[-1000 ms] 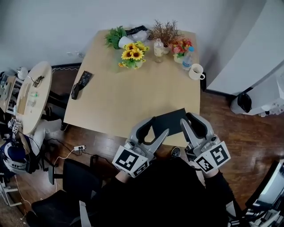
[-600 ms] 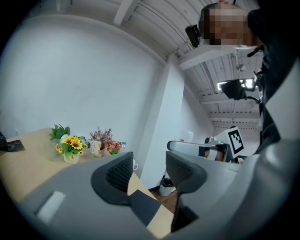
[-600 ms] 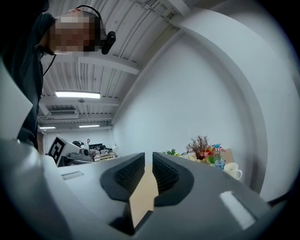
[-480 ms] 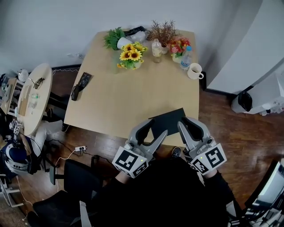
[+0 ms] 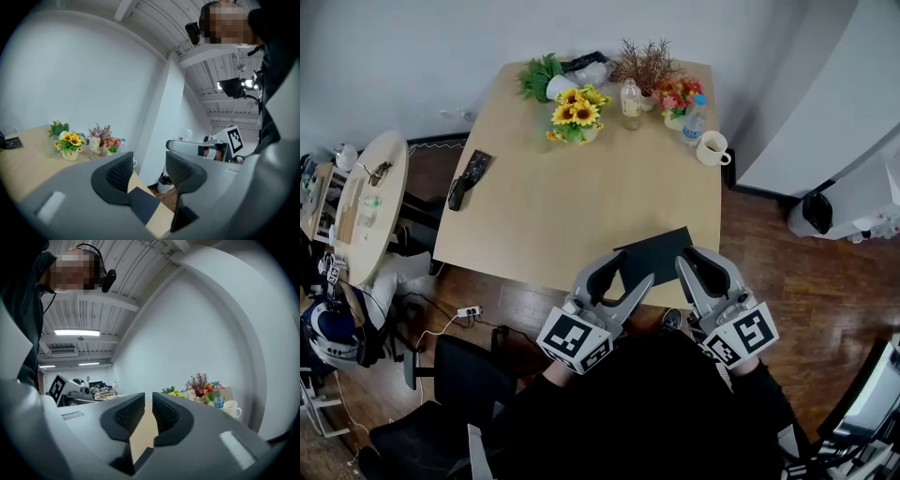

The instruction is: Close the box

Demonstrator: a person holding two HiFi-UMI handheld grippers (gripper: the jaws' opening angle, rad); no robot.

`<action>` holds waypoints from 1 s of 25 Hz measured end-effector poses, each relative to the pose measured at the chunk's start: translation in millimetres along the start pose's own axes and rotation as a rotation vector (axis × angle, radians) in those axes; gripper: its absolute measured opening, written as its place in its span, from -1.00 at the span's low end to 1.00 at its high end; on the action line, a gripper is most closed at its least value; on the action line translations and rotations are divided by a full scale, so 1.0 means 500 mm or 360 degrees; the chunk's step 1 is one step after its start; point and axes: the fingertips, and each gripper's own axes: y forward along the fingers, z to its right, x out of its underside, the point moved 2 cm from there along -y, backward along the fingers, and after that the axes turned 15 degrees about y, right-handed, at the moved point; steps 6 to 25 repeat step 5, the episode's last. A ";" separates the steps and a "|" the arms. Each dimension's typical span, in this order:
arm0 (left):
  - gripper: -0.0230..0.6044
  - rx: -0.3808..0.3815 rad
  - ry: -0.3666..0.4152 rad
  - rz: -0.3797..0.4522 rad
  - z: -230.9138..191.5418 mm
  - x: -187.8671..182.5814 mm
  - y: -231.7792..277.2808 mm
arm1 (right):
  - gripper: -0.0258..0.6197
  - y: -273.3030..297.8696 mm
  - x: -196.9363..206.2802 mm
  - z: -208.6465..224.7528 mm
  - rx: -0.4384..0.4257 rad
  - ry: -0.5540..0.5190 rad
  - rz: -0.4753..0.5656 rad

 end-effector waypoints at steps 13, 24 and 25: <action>-0.28 -0.0011 -0.0013 -0.0001 -0.005 -0.006 -0.005 | -0.76 0.003 -0.001 -0.005 -0.0006 -0.0005 -0.0003; -0.28 -0.0011 -0.0013 -0.0001 -0.005 -0.006 -0.005 | -0.76 0.003 -0.001 -0.005 -0.0006 -0.0005 -0.0003; -0.28 -0.0011 -0.0013 -0.0001 -0.005 -0.006 -0.005 | -0.76 0.003 -0.001 -0.005 -0.0006 -0.0005 -0.0003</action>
